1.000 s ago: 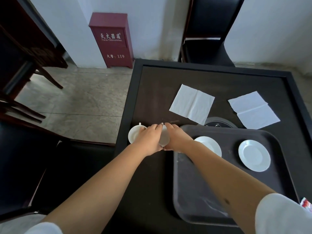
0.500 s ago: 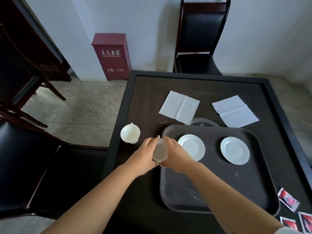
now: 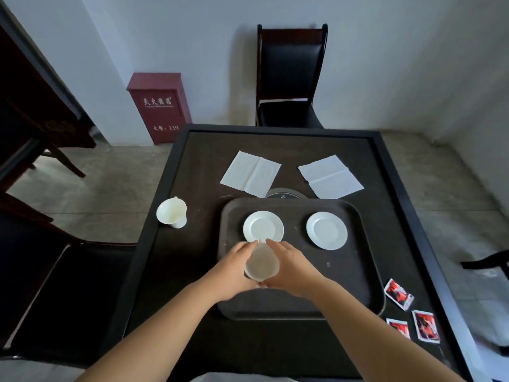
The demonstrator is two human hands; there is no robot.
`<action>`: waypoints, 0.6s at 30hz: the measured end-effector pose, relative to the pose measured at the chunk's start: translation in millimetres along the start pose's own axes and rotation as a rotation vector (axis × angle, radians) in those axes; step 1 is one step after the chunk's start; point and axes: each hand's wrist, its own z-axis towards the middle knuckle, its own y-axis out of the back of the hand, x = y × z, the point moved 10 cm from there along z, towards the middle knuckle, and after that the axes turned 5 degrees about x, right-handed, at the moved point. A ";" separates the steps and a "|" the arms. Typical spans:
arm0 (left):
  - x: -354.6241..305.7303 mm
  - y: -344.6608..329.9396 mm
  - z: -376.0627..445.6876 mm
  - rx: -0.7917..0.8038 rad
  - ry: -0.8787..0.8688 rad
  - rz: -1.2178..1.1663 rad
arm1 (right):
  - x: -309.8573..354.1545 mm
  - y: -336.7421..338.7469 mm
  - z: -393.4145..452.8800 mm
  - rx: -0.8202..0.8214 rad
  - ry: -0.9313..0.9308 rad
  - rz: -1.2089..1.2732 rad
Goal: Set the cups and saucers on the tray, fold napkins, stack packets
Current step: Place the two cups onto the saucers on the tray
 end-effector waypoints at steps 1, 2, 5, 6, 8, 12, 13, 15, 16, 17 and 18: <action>-7.3 -6.4 1.9 0.007 -0.003 0.003 | -7.8 4.0 -7.1 -0.002 -0.010 0.010; -14.6 -12.6 4.5 0.015 -0.009 0.002 | -15.4 8.6 -13.4 -0.005 -0.018 0.017; -38.4 -28.8 14.8 0.044 -0.044 -0.020 | -36.7 23.7 -28.6 -0.026 -0.025 0.010; -46.7 -33.1 19.3 0.050 -0.055 -0.024 | -44.0 29.3 -32.5 -0.034 -0.033 0.007; -63.2 -40.5 28.7 0.052 -0.066 -0.025 | -59.9 40.7 -38.7 -0.048 -0.055 0.008; -91.7 -53.8 52.5 0.046 -0.075 -0.048 | -91.4 65.7 -45.1 -0.088 -0.084 0.018; -97.8 -56.0 59.6 0.039 -0.079 -0.051 | -99.4 71.9 -45.3 -0.097 -0.091 0.021; -108.5 -60.2 74.9 0.027 -0.086 -0.060 | -114.7 83.8 -43.7 -0.105 -0.105 0.018; -112.3 -62.1 82.4 0.022 -0.087 -0.066 | -121.5 88.9 -41.3 -0.106 -0.111 0.018; -115.4 -64.2 90.4 0.019 -0.085 -0.071 | -128.6 93.5 -38.3 -0.103 -0.117 0.021; -117.4 -65.9 98.1 0.014 -0.083 -0.076 | -135.3 97.3 -34.0 -0.095 -0.125 0.025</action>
